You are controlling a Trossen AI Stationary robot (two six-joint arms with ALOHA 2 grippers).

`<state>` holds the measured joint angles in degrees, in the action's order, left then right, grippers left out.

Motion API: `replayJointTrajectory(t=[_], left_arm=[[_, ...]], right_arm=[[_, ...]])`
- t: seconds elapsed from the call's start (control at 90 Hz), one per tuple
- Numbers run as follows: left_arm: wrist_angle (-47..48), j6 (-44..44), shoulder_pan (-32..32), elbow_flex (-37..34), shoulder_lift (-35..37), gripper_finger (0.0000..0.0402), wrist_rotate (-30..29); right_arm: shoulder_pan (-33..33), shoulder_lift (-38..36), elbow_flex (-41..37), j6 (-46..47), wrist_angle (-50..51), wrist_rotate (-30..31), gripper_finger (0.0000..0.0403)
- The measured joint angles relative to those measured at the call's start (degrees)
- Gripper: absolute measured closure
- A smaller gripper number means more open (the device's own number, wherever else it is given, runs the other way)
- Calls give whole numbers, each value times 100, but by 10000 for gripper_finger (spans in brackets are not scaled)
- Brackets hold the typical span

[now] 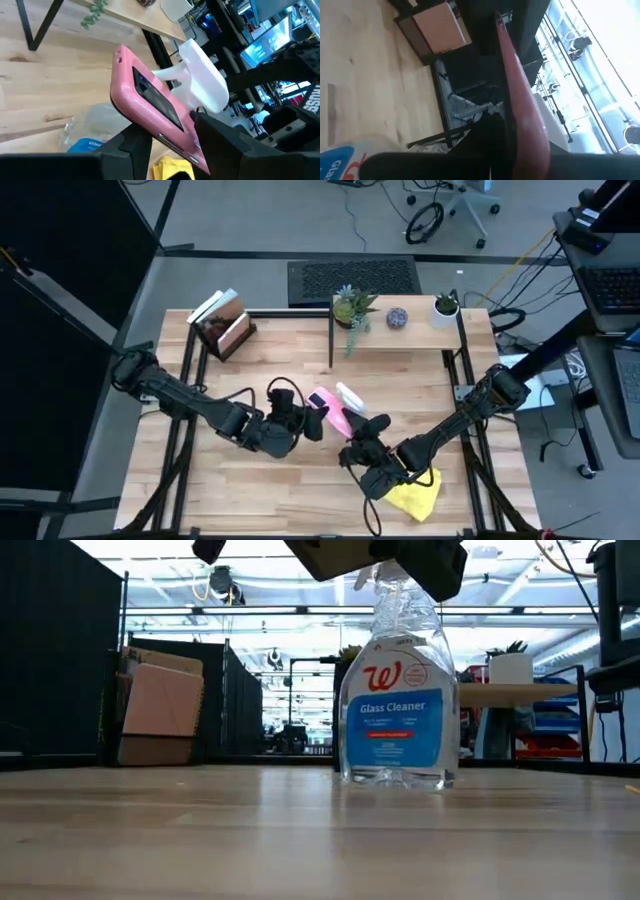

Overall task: Apply microfiber cloth
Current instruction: Spray the back of the cellphone using the glass cleaner spray

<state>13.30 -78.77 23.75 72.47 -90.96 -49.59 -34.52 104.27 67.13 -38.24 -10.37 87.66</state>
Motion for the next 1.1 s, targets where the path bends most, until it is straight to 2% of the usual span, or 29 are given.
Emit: replayJointTrajectory(t=[0.256, 0.433, 0.6, 0.844, 1.0, 1.1], left_arm=[[-175, 0, 49, 14, 8, 365, -295], [-137, 208, 117, 17, 15, 368, -396], [-88, 495, 245, 7, 94, 365, -710], [-293, 1963, 514, -9, 717, 378, -1380], [-326, 3379, 658, -9, 1120, 381, -1437], [-292, 4172, 675, -9, 1269, 381, -1427]], right_arm=[[0, 2, -2, -75, -357, -74, 348], [-2, 7, -3, -13, -402, -186, 315], [-45, 7, -4, 695, -464, -304, 261], [-249, 2, 2, 1570, -629, -310, 173], [-472, 2, 2, 2218, -765, -579, 155], [-648, -3, 2, 2765, -834, -1181, 154]])
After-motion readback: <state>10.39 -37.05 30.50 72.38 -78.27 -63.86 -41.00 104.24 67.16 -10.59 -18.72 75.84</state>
